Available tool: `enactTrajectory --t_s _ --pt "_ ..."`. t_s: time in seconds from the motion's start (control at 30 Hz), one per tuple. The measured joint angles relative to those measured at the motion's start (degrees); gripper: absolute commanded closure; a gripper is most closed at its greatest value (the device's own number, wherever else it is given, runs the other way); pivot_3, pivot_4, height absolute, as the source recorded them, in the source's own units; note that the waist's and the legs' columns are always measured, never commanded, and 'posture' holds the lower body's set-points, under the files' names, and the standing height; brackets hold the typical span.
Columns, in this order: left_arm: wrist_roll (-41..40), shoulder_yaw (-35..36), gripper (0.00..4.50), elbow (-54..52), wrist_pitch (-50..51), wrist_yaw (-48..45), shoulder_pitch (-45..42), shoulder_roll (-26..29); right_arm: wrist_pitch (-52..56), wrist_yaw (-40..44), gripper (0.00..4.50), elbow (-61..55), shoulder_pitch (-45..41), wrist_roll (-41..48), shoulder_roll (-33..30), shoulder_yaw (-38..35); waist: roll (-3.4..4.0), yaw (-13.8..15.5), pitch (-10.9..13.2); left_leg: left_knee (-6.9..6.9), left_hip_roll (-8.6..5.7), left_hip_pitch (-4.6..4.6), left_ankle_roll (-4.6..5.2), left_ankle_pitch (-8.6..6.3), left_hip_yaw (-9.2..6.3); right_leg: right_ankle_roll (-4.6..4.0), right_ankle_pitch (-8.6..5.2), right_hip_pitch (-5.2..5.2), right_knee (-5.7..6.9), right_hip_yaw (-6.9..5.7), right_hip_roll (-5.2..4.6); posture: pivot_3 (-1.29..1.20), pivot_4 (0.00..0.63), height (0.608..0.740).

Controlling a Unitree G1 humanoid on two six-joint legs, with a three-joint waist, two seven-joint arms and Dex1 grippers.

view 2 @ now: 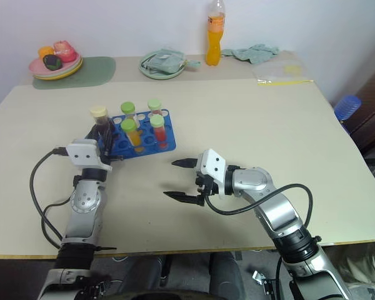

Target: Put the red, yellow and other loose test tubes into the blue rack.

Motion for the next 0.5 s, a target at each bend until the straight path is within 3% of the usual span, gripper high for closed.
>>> enactTrajectory --t_s 0.13,0.3,0.5 --pt "-0.19 0.2 0.42 0.39 0.08 0.06 1.88 -0.81 0.98 -0.18 0.37 -0.42 -0.2 0.02 0.0 0.0 0.0 -0.1 0.0 -0.01 0.0 0.0 0.0 0.0 0.0 0.0 0.0 -0.02 0.0 0.0 0.01 0.0 0.15 0.74" --pt "-1.65 2.02 0.42 -3.48 1.05 -0.13 4.82 -0.72 1.37 -0.06 0.37 -0.72 -0.24 0.08 0.01 0.0 0.0 -0.17 0.0 -0.02 0.02 -0.01 0.0 0.0 0.0 0.0 0.0 -0.03 0.0 0.01 0.01 0.0 0.15 0.74" --pt "-9.85 5.91 0.42 -20.14 9.66 -5.59 14.43 4.57 1.41 -0.05 0.37 -1.04 -0.21 0.12 -0.26 -0.21 0.01 -0.63 0.01 -0.06 0.08 0.0 0.01 -0.01 -0.05 -0.02 -0.01 -0.05 0.0 0.02 0.04 0.0 0.15 0.74"
